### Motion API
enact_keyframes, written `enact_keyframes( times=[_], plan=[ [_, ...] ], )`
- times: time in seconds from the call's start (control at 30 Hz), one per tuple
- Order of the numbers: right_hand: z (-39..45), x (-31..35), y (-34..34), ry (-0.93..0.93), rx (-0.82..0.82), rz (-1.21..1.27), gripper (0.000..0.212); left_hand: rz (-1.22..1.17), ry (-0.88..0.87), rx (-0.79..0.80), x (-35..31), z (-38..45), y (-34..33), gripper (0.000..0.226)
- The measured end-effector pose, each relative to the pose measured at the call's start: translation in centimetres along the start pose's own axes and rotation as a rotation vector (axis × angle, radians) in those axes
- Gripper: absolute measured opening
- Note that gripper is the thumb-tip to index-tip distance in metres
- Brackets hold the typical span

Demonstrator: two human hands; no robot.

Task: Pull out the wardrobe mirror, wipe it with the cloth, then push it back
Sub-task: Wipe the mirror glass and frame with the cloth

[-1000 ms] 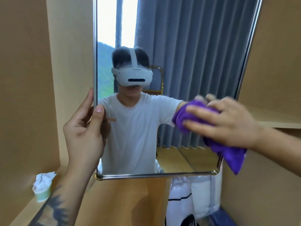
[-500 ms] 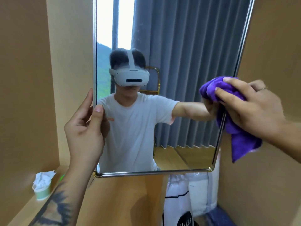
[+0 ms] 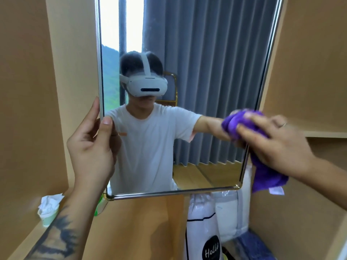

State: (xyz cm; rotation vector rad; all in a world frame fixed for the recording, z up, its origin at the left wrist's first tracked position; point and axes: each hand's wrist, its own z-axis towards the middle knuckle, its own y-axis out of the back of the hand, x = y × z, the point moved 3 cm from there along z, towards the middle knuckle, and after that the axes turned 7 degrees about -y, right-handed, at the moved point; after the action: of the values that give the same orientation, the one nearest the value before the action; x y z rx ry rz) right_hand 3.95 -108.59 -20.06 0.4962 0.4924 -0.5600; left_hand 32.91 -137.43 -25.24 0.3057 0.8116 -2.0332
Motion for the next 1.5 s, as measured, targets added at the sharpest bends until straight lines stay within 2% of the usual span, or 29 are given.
enact_keyframes(
  times=[0.07,0.13,0.17,0.27,0.33,0.37,0.47,0.53,0.6,0.7,0.73,0.77,0.87,0.93,1.0,1.1,1.13,1.2,1.27,1.33,1.4,1.5],
  plan=[
    [-1.6,1.8,-0.4,0.233,0.121,0.005,0.048,0.001,0.004,-0.011,-0.2,-0.1,0.0,0.046],
    [-1.0,1.3,-0.3,0.267,0.144,-0.005,0.047,-0.002,0.000,-0.013,-0.4,-0.1,0.0,0.044],
    [-0.2,0.7,-0.2,0.206,0.105,-0.008,0.047,-0.006,0.001,-0.011,-0.5,-0.2,-0.2,0.043],
    [2.3,-1.2,0.6,-0.167,-0.078,-0.008,0.042,-0.012,0.004,-0.007,-0.7,-0.3,-0.4,0.040],
    [2.1,-0.2,0.0,-0.221,-0.110,0.030,0.043,-0.012,0.005,-0.008,-0.9,-0.4,-0.3,0.039],
    [1.3,0.9,-0.5,-0.145,-0.078,0.053,0.046,-0.017,0.007,-0.007,-1.1,-0.4,-0.3,0.039],
    [-2.2,3.9,-1.8,0.309,0.107,0.038,0.046,-0.050,0.033,0.024,-1.1,-0.6,-0.3,0.047],
    [-2.5,3.3,-1.6,0.425,0.177,0.022,0.047,-0.061,0.035,0.039,-1.1,-0.7,-0.2,0.049],
    [-1.4,1.7,-1.4,0.277,0.106,0.040,0.046,-0.076,0.030,0.039,-1.2,-0.7,-0.1,0.048],
    [-0.2,0.5,-0.9,-0.122,-0.043,0.085,0.044,-0.086,0.071,0.054,-1.1,-0.8,-0.1,0.049],
    [-0.6,1.2,-1.2,-0.151,-0.048,0.091,0.044,-0.086,0.080,0.054,-1.1,-0.9,0.0,0.049],
    [-1.4,2.2,-1.5,-0.111,-0.023,0.100,0.045,-0.089,0.084,0.052,-1.0,-1.0,0.0,0.048],
    [-4.2,5.3,-2.2,0.235,0.143,0.089,0.047,-0.107,0.089,0.031,-0.7,-1.9,0.3,0.044],
    [-4.0,4.8,-2.1,0.301,0.196,0.064,0.046,-0.080,0.089,0.014,-0.6,-2.4,0.5,0.045],
    [-2.1,3.2,-1.7,0.141,0.116,0.077,0.046,-0.069,0.096,0.007,-0.6,-2.5,0.6,0.048],
    [0.2,1.3,-0.7,-0.260,-0.034,0.095,0.044,-0.064,0.097,0.007,-0.6,-2.4,0.8,0.053],
    [0.2,1.7,-0.7,-0.291,-0.049,0.098,0.045,-0.060,0.089,0.003,-0.4,-2.4,1.0,0.054],
    [-1.0,3.9,-1.0,-0.153,0.001,0.112,0.052,-0.055,0.081,0.001,-0.2,-2.6,1.3,0.048],
    [-2.9,6.3,-1.3,0.118,0.125,0.095,0.052,-0.052,0.098,0.009,-0.4,-2.9,1.4,0.048],
    [-3.2,6.6,-1.3,0.237,0.215,0.077,0.051,-0.031,0.107,0.015,-0.5,-3.3,1.5,0.053],
    [-1.8,5.6,-1.2,0.169,0.148,0.072,0.048,-0.032,0.092,0.012,-0.4,-3.6,1.5,0.047],
    [0.2,4.5,-0.7,-0.183,-0.023,0.130,0.043,-0.035,0.080,0.003,-0.1,-4.1,1.7,0.045]
  ],
)
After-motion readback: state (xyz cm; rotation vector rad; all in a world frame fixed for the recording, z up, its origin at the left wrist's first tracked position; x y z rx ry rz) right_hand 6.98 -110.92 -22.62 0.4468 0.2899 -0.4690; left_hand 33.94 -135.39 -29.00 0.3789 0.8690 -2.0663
